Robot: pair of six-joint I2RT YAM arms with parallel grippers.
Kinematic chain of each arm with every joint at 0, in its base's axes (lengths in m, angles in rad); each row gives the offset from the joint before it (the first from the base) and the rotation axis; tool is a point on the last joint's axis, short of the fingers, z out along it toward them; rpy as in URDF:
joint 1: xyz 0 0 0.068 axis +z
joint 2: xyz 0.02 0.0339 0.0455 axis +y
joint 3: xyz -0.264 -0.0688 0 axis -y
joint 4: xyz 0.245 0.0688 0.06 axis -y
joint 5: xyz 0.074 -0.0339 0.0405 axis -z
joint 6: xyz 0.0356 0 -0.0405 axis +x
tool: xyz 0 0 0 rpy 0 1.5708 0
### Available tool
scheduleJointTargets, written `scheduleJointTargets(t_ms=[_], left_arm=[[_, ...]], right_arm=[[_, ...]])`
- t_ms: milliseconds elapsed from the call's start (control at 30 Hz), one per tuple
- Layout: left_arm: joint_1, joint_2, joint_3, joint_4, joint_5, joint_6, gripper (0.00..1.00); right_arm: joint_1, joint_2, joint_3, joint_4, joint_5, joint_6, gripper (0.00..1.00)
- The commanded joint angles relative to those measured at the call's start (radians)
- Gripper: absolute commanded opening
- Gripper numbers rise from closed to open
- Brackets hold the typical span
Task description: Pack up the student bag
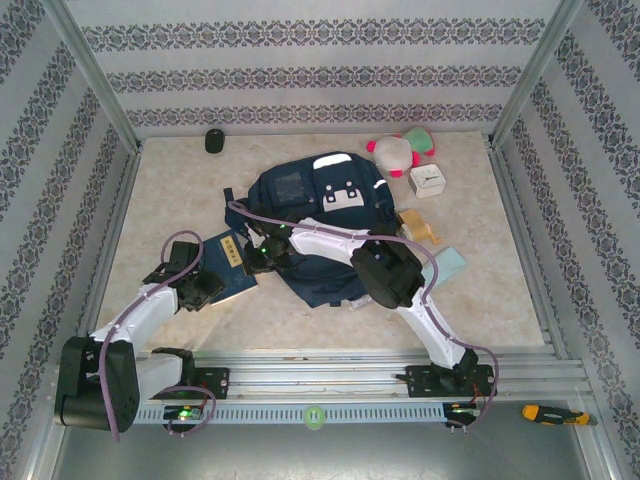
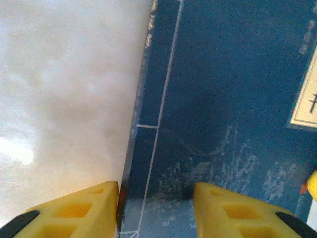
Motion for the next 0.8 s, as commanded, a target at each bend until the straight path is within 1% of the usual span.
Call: scheduleJointTargets(t_ms=[0,33,67,167,267,300,333,400,467,500,567,633,700,767], left_arm=[[-0.01,-0.04,0.02,0.095,0.117,0.021,0.37],[-0.01,-0.058,0.024,0.094,0.123,0.021,0.34],[-0.01,-0.078,0.029,0.086,0.125,0.021,0.3],[-0.012,-0.125,0.052,0.036,0.107,0.051,0.12],[-0.012,-0.157,0.096,-0.047,0.063,0.116,0.02],[-0.012,-0.173,0.113,-0.068,0.046,0.136,0.0],[-0.012,-0.19,0.13,-0.083,0.034,0.164,0.0],[-0.012,-0.222,0.169,-0.099,0.027,0.22,0.0],[-0.012,-0.248,0.211,-0.09,0.061,0.297,0.0],[-0.012,-0.258,0.234,-0.083,0.092,0.339,0.0],[-0.012,-0.271,0.281,-0.06,0.153,0.407,0.0],[-0.012,-0.278,0.314,-0.013,0.259,0.462,0.0],[-0.012,-0.28,0.342,0.029,0.339,0.486,0.0],[-0.012,-0.277,0.36,0.075,0.422,0.49,0.0]], right_arm=[[0.008,-0.01,-0.012,-0.01,0.0,0.009,0.16],[0.008,-0.011,-0.011,-0.009,-0.003,0.013,0.16],[0.008,-0.012,-0.01,-0.004,-0.005,0.015,0.16],[0.008,-0.02,-0.003,-0.002,-0.009,0.018,0.16],[0.008,-0.052,0.002,0.006,-0.009,0.021,0.16],[0.007,-0.069,0.0,0.013,-0.009,0.022,0.17],[0.005,-0.092,-0.002,0.021,-0.009,0.025,0.2],[0.002,-0.148,-0.017,0.04,-0.006,0.023,0.22],[-0.008,-0.212,-0.041,0.056,0.001,0.021,0.24],[-0.014,-0.251,-0.061,0.067,0.006,0.017,0.28],[-0.026,-0.335,-0.113,0.1,0.021,0.004,0.39],[-0.04,-0.434,-0.189,0.157,0.037,-0.014,0.5],[-0.055,-0.538,-0.285,0.229,0.05,-0.031,0.57],[-0.077,-0.645,-0.384,0.289,0.066,-0.034,0.61]])
